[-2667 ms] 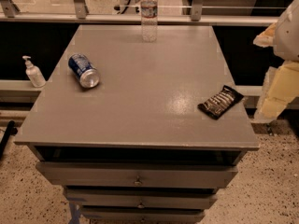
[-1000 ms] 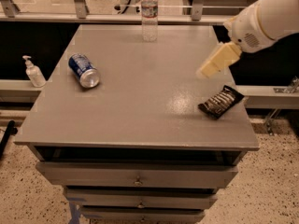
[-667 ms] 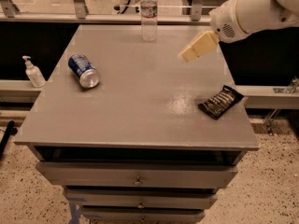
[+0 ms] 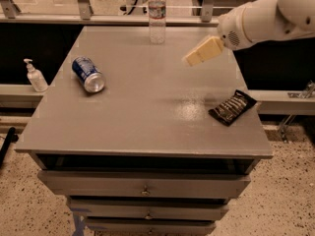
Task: Knock water bottle over
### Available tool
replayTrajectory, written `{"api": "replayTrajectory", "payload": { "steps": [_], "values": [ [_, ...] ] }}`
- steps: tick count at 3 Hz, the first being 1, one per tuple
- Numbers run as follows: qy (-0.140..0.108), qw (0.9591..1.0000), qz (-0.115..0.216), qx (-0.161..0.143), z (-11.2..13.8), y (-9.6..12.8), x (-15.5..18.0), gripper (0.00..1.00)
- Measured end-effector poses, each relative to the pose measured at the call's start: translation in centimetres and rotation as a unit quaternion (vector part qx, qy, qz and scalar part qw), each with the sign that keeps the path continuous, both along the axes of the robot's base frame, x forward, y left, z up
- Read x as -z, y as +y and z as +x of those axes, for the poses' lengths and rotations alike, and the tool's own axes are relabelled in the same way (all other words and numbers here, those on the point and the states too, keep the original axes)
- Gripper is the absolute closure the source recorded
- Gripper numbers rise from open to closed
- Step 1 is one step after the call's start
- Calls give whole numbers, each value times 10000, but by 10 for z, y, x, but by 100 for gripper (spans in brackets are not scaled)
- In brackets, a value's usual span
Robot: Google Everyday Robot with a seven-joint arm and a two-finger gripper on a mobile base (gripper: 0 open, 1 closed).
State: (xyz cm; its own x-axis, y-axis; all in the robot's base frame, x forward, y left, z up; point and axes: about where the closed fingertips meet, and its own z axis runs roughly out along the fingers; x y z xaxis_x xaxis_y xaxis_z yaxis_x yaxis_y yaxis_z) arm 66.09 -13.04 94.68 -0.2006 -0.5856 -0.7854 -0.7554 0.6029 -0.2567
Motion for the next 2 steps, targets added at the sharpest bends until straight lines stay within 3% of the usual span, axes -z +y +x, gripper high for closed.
{"api": "replayTrajectory", "payload": {
  "steps": [1,2],
  "values": [
    [-187,9976,636,187,45,27,26,0],
    [-434,9906,1264,277,98,58,40,0]
  ]
}}
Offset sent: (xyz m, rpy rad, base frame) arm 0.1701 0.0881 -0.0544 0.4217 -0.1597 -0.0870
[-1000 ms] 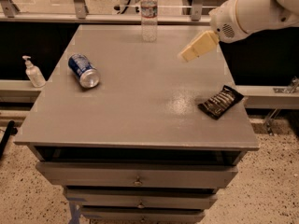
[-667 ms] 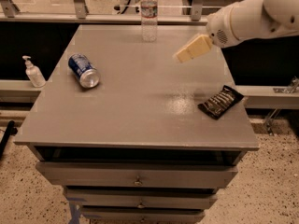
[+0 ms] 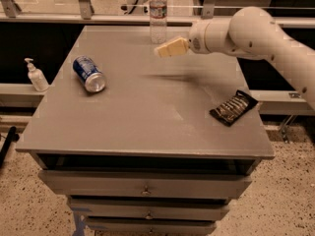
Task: Knock water bottle over
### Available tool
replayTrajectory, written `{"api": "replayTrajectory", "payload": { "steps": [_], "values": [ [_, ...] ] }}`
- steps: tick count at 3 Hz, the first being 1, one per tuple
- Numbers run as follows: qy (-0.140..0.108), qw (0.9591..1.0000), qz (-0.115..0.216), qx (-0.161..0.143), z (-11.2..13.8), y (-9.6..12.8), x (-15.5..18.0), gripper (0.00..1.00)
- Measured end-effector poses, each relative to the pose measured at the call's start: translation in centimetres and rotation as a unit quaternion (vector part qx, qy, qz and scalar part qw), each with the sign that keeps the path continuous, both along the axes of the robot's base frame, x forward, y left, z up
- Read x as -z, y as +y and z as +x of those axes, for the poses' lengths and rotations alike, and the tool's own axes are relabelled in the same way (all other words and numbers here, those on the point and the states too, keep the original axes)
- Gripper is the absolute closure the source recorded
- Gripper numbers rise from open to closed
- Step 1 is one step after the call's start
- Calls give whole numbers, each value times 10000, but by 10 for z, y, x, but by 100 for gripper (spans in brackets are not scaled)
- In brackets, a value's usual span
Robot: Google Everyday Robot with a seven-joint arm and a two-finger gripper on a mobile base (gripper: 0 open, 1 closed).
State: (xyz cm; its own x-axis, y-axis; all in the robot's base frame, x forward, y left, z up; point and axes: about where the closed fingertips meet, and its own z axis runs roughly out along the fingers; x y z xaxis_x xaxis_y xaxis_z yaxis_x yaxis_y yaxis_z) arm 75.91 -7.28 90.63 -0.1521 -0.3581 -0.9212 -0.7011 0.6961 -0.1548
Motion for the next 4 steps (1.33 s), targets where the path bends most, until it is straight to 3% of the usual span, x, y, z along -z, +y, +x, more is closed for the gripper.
{"api": "replayTrajectory", "payload": {
  "steps": [1,3,4],
  "values": [
    [-319,9986,417,26,50,30,4,0],
    [-885,9940,567,313,122,40,2,0],
    [-960,9927,638,359,144,43,1,18]
  ]
}}
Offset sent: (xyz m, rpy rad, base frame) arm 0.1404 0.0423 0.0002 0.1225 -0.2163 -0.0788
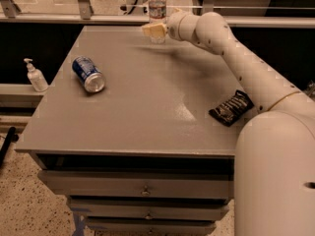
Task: Knock water bottle over
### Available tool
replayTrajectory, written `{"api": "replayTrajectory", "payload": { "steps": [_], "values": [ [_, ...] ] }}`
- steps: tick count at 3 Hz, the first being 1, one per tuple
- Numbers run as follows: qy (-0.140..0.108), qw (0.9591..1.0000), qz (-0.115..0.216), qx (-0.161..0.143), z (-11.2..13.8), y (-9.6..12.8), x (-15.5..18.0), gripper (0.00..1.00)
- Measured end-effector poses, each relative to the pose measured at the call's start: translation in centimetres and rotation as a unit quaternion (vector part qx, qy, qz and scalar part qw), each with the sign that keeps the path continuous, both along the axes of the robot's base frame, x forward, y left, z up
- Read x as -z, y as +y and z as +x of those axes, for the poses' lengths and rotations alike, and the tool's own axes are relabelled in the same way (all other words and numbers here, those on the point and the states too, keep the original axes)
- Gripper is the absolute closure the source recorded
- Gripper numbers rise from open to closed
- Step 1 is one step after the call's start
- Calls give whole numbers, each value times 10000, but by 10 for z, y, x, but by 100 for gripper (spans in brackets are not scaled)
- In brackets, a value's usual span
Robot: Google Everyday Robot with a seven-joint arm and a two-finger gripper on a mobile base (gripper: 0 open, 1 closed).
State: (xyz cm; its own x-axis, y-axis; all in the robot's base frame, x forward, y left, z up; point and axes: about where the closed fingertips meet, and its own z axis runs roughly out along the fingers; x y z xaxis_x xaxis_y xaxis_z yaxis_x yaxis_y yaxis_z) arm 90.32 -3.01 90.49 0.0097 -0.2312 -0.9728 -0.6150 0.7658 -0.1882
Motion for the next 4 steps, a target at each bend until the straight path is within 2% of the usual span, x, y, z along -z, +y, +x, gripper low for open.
{"api": "replayTrajectory", "payload": {
  "steps": [1,2,3,4],
  "values": [
    [-67,10000,-8,-17,8,1,-1,42],
    [-45,10000,-5,-62,1,-4,-5,65],
    [204,9991,183,-317,-26,-9,-16,88],
    [393,9956,279,-801,-66,-11,-31,100]
  ]
}}
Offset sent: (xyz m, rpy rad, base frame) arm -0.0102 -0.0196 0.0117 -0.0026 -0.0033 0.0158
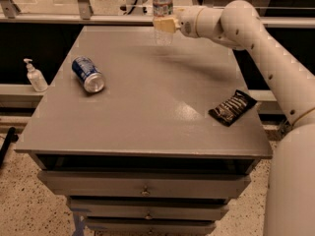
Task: Knock water bottle over
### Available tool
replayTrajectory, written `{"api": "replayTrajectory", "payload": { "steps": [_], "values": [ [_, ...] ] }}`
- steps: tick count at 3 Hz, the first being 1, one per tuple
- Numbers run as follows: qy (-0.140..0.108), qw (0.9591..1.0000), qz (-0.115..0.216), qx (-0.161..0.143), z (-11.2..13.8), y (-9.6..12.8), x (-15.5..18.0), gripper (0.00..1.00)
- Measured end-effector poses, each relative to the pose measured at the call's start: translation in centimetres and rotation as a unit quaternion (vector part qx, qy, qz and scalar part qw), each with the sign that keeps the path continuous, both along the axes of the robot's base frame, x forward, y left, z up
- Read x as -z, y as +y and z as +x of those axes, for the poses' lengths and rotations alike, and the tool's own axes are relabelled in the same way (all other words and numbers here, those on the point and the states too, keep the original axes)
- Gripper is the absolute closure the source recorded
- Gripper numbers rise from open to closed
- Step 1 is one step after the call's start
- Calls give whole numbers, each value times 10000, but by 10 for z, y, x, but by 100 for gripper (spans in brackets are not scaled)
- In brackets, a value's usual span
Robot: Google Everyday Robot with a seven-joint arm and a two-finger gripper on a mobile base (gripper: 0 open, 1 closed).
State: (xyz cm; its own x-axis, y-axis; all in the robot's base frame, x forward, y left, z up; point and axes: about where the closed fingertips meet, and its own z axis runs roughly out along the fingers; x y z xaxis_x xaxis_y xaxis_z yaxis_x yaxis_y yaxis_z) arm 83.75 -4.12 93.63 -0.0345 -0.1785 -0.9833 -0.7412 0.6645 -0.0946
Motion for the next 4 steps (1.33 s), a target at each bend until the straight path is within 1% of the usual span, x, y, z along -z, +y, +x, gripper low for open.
{"api": "replayTrajectory", "payload": {
  "steps": [1,2,3,4],
  "values": [
    [-38,9977,-400,-539,-35,-4,-23,100],
    [4,9878,-1221,-962,-64,-8,-32,100],
    [184,9596,-2444,-1384,-89,-12,-14,100],
    [500,9041,-3756,-1973,-127,-22,25,100]
  ]
}}
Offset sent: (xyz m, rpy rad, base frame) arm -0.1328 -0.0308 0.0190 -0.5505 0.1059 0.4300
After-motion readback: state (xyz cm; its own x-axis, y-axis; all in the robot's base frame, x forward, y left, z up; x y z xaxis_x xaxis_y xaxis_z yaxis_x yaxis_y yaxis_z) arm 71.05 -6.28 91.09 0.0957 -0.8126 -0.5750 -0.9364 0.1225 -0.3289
